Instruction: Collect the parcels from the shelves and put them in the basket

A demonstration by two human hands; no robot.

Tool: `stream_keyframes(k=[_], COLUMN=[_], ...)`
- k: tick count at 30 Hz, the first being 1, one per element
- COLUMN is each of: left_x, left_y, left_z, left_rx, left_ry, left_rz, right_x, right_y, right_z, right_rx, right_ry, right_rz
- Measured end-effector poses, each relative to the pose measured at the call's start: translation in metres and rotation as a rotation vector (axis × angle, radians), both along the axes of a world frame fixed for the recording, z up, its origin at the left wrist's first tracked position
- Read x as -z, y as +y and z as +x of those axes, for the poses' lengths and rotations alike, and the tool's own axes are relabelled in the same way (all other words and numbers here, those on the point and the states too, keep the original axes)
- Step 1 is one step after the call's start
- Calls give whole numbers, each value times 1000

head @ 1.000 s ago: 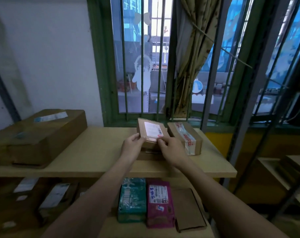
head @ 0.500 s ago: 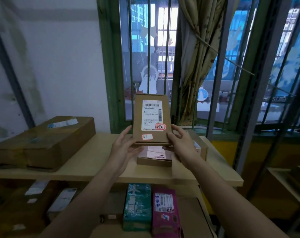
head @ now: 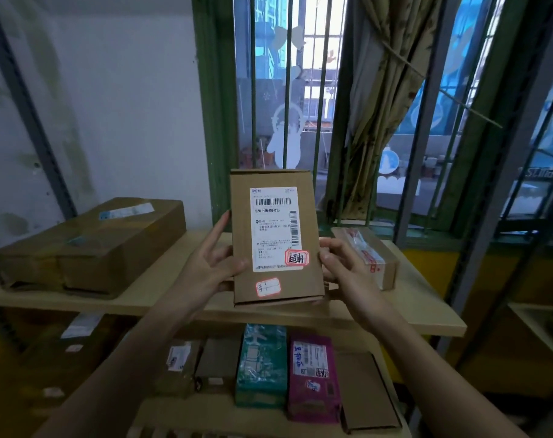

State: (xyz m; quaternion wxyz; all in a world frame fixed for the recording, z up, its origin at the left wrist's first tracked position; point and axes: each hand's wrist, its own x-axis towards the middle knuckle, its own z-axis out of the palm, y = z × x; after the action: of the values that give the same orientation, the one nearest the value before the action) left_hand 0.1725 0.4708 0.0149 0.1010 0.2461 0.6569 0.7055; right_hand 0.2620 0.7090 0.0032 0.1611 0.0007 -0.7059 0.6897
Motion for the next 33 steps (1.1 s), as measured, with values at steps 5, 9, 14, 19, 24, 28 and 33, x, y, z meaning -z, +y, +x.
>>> stream_keyframes(k=[5,9,14,19,24,28,33], left_x=[-2,-2,0,1,0,4,11], left_y=[-2,-3,-4,-9,-23,-37,-62], left_z=[3,4,4,5,8,9,22], left_rx=[-10,5,0,-6,-30,-55,-183], left_ry=[8,12,25,21,8,-11,-32], left_rz=[14,23,32,35,65,93,88], right_x=[1,2,1,-1,-11,-17,-11], right_y=[-1,-2,-5,-8,-14,-34,-63], right_z=[-1,-3,-3,1,4,1,-15], right_rx=[41,70,79,69,85,58,-56], right_ry=[30,50,48,50,50,65,51], right_rz=[50,68,68,87,56,104,146])
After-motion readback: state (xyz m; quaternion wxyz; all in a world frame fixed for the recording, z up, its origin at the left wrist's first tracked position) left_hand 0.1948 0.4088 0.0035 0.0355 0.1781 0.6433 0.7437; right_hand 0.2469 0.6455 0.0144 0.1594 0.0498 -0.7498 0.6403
